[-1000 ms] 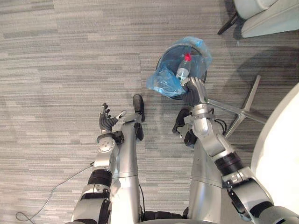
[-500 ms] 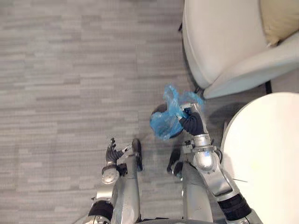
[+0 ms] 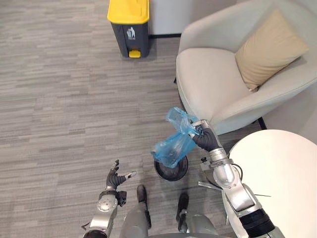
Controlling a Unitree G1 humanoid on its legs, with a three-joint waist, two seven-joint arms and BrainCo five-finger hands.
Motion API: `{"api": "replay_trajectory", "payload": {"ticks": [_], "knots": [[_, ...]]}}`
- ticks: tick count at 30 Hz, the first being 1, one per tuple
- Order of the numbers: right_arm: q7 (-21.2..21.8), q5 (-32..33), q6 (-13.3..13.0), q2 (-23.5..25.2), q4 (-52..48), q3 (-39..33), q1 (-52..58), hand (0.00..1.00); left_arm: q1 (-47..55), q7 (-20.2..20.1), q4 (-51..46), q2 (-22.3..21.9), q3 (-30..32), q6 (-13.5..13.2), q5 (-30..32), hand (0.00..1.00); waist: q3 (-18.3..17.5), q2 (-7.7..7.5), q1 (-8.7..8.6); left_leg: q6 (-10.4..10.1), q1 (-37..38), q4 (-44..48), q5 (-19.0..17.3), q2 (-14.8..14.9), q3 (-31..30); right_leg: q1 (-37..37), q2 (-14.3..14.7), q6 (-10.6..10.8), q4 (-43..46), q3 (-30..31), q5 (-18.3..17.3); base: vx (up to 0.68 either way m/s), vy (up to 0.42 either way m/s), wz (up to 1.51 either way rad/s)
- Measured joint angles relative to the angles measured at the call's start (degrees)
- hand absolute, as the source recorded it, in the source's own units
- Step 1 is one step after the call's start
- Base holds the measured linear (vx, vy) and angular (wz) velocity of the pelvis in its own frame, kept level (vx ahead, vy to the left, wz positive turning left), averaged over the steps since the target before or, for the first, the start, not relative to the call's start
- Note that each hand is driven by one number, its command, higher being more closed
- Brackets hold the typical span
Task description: Gather rubbish on tea table into small bin, then transfer packed bag to large trash can.
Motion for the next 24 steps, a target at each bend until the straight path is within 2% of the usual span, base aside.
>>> {"api": "replay_trajectory", "payload": {"ticks": [1,5,12,20,24], "knots": [[1.4,1.3,-0.8,-1.2,0.0,0.0,0.0,1.0,1.4,-0.7,-1.9,0.7,0.0,-0.4,0.0,0.0,-1.5,0.13,-0.03,-0.1,1.4,-1.2,0.0,-0.2,0.3,1.1,0.1,0.1,-1.0,0.4,0.1,0.09,0.043,-0.12],[3.2,3.8,-1.0,-3.8,0.0,0.0,-0.1,1.0,3.5,-2.0,-4.8,1.8,0.1,-0.6,0.1,0.0,-3.2,0.81,0.01,-0.1,4.0,-2.9,0.0,-0.7,0.5,3.2,0.4,0.3,-2.6,0.7,0.3,0.07,0.029,-0.05],[5.3,5.9,-1.0,-5.6,0.0,0.1,-1.9,1.0,5.5,-2.8,-11.4,2.5,1.3,-0.9,0.5,0.0,-4.1,1.21,0.16,0.0,6.8,-4.0,0.0,-0.8,-0.5,5.9,0.8,0.2,-3.6,1.7,0.5,0.04,0.01,-0.05],[6.3,9.0,-1.0,-5.5,0.0,0.5,-4.2,1.0,5.6,-2.6,-23.1,-0.1,1.3,-1.9,0.4,0.0,-4.3,1.34,0.2,-0.2,8.4,-4.2,0.1,-0.9,-0.7,7.4,0.8,0.2,-3.6,2.0,0.5,0.0,0.0,0.0],[6.4,10.3,-1.0,-5.4,0.0,2.5,-5.2,1.0,4.8,-2.0,-25.5,-0.9,0.1,-1.9,0.4,0.0,-6.5,1.91,0.19,-0.2,8.6,-4.2,0.2,-0.9,-0.7,7.5,0.8,0.2,-3.6,2.1,0.5,0.02,0.005,0.0]]}}
